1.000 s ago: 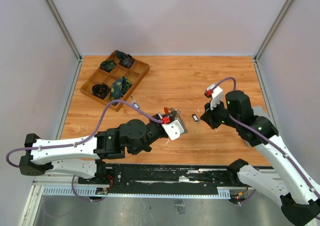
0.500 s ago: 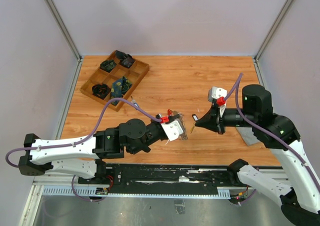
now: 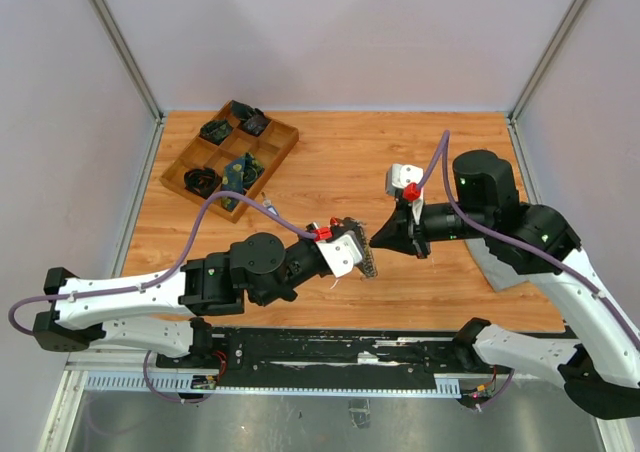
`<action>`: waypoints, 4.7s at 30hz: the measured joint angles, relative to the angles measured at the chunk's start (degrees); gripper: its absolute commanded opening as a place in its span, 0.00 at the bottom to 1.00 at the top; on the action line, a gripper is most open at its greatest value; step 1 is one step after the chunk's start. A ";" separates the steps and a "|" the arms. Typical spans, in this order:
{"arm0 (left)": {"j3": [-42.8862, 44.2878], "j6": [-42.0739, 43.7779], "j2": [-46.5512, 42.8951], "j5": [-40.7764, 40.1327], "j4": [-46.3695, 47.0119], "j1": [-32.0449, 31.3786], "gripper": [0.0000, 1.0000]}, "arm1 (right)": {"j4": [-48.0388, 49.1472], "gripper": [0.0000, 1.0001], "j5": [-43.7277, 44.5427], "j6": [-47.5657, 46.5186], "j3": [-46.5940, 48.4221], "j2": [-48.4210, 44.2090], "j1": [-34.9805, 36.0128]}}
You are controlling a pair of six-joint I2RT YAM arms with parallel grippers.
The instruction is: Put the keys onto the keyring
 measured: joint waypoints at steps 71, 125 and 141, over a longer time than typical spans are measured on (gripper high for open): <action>0.33 4.28 2.38 -8.94 1.31 -4.09 0.01 | 6.36 0.19 14.21 7.39 -1.90 0.61 1.49; -8.35 -23.80 -11.19 9.99 19.02 -4.39 0.01 | 27.52 0.31 -12.70 7.45 -5.35 -6.14 1.49; -8.90 -23.78 -11.17 10.73 19.91 -4.39 0.01 | 27.36 0.12 -13.57 7.52 -5.57 -5.70 1.49</action>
